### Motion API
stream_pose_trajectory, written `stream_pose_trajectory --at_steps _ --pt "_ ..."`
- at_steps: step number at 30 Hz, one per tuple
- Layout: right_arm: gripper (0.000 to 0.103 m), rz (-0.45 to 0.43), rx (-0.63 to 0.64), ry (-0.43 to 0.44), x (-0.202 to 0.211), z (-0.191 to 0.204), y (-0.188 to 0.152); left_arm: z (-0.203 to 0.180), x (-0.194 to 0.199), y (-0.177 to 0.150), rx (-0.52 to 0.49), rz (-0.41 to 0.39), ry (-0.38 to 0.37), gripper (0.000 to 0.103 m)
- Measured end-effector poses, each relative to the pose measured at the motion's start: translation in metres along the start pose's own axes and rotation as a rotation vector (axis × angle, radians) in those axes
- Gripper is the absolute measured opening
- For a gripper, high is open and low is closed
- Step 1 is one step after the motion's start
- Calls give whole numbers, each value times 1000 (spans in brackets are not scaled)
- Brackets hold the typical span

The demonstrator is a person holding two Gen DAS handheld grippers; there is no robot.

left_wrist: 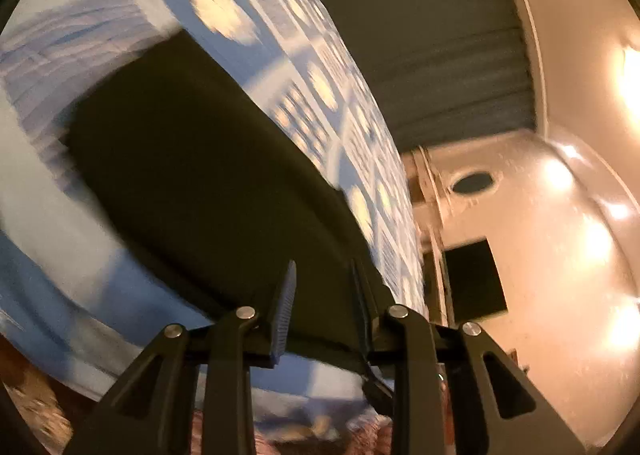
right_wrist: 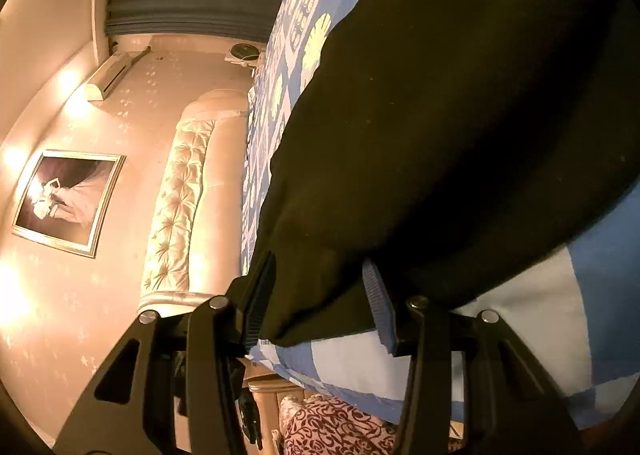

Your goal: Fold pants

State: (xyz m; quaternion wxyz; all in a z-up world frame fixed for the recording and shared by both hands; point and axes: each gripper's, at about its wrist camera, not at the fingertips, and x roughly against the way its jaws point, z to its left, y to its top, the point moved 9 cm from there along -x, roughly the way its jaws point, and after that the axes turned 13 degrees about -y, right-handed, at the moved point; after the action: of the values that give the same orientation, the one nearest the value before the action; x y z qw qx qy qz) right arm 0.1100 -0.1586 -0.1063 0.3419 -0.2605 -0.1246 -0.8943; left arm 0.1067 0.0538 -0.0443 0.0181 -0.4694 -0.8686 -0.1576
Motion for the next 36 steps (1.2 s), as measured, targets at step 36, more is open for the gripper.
stream_pose_trajectory --at_steps 36 --pt "47 -162 -97 -9 51 -26 29 28 -107 -87 215 -146 156 60"
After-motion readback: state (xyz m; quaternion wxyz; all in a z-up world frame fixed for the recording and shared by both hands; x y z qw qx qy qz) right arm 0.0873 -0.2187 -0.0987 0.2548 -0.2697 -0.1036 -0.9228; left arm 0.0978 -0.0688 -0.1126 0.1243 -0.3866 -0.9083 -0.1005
